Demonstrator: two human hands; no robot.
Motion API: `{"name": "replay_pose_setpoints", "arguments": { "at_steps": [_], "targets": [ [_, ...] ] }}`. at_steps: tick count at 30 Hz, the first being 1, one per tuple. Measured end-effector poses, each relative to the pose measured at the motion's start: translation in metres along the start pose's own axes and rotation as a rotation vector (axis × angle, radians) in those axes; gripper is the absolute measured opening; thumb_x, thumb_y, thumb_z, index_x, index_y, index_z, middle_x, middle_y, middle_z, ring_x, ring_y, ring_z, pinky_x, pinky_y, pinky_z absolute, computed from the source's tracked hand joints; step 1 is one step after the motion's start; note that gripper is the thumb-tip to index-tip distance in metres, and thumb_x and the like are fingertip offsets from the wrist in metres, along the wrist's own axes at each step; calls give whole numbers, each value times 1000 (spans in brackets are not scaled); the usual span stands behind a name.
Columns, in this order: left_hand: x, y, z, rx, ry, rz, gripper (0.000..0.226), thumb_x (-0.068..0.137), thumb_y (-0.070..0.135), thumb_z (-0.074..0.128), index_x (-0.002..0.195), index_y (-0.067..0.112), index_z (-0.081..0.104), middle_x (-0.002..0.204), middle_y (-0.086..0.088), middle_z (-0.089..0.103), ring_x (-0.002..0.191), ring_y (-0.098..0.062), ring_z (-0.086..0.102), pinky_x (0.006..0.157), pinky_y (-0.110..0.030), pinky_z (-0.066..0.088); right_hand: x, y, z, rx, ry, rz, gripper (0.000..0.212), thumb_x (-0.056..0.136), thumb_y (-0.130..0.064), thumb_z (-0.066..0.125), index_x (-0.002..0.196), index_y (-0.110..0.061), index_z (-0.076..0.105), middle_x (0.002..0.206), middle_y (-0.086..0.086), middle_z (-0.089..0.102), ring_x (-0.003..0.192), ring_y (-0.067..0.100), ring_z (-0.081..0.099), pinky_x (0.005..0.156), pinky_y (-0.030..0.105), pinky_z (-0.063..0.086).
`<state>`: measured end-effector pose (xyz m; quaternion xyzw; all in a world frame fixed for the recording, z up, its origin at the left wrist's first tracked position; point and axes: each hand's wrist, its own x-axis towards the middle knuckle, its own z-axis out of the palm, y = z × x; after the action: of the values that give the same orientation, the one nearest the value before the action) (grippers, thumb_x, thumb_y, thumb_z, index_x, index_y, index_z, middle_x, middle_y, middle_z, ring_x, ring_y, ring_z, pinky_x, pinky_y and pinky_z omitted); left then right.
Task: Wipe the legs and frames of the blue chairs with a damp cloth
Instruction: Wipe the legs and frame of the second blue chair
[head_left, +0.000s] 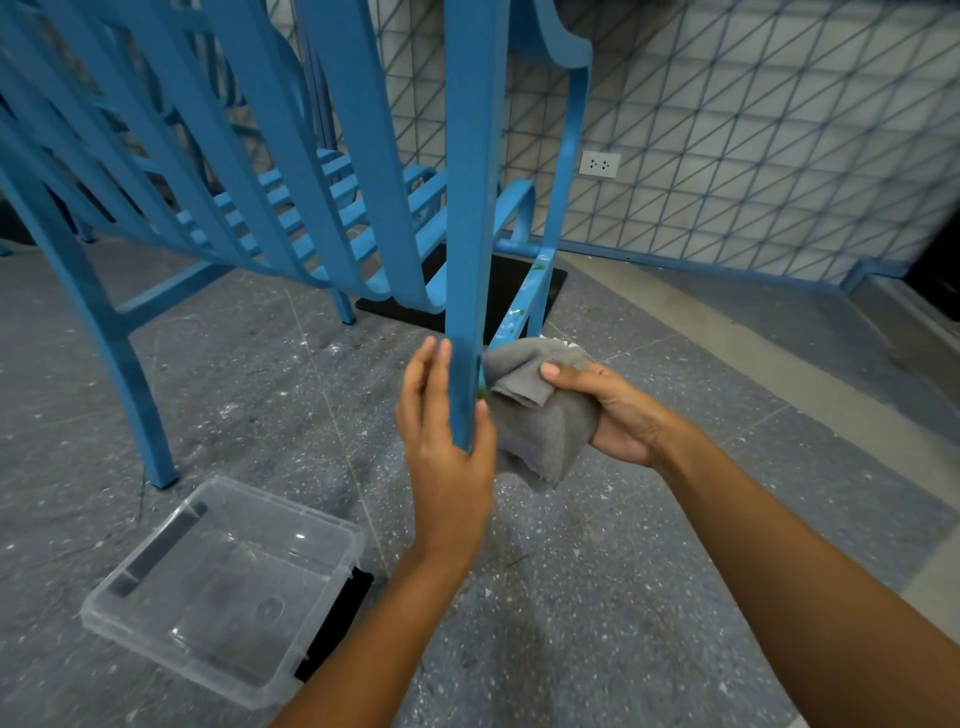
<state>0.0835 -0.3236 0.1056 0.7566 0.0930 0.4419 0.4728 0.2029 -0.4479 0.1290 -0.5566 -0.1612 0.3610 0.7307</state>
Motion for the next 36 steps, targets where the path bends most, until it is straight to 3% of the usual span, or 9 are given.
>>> {"name": "replay_pose_setpoints", "arguments": {
  "at_steps": [5,9,13,20,23,24,27,32,36],
  "targets": [
    [7,-14,2,54,-135,-95,62,95,21,50,147,27,17,141,21,20,129,9,20,96,9,15,6,0,-7,14,221,-95,59,74,-19,70,128,-9,48,122,13,61,107,24,62,85,35,54],
    [12,-18,4,32,-137,-133,62,94,20,52,145,28,19,134,22,25,124,6,29,84,16,22,13,-5,8,-311,449,-325,21,78,-14,69,95,-18,57,97,-2,63,93,15,61,75,28,53],
    [11,-21,5,38,-124,-118,61,93,19,54,142,31,19,136,18,28,124,2,32,85,16,21,31,-3,30,-722,567,-540,14,83,-14,64,82,-13,50,89,-1,57,80,1,51,68,17,45],
    [12,-25,3,61,-99,-58,63,91,15,56,141,24,20,136,12,34,128,-6,38,90,12,23,52,22,55,-1163,176,-409,27,84,2,53,109,-7,56,102,5,63,93,14,60,78,22,51],
    [11,-26,4,67,-92,-42,62,91,17,56,140,27,18,136,11,36,129,-9,40,91,12,24,49,26,45,-1221,43,-336,33,86,5,48,116,-7,56,97,-6,60,80,-2,55,70,5,44],
    [11,-27,4,63,-88,-39,62,91,17,56,139,28,18,137,10,37,129,-9,40,91,12,24,49,27,43,-1241,6,-344,36,86,3,47,118,-9,56,102,-7,57,87,-2,54,81,7,43],
    [9,-28,6,77,-70,-32,64,90,17,57,139,26,16,141,2,42,128,-12,42,91,12,24,56,35,33,-1337,-42,-378,43,88,-5,46,126,-25,49,132,-3,48,131,17,39,112,49,25],
    [9,-30,7,85,-54,-32,65,90,16,57,140,26,16,135,10,38,125,-8,42,87,14,24,50,37,30,-1252,-99,-399,41,90,3,43,127,-13,49,132,0,50,119,7,44,92,4,30],
    [8,-33,9,79,-45,-21,66,90,16,58,141,19,16,137,6,39,125,-11,44,89,12,26,52,41,22,-1298,-149,-473,39,88,6,41,122,-11,52,137,6,48,129,22,41,108,31,35]
  ]
}}
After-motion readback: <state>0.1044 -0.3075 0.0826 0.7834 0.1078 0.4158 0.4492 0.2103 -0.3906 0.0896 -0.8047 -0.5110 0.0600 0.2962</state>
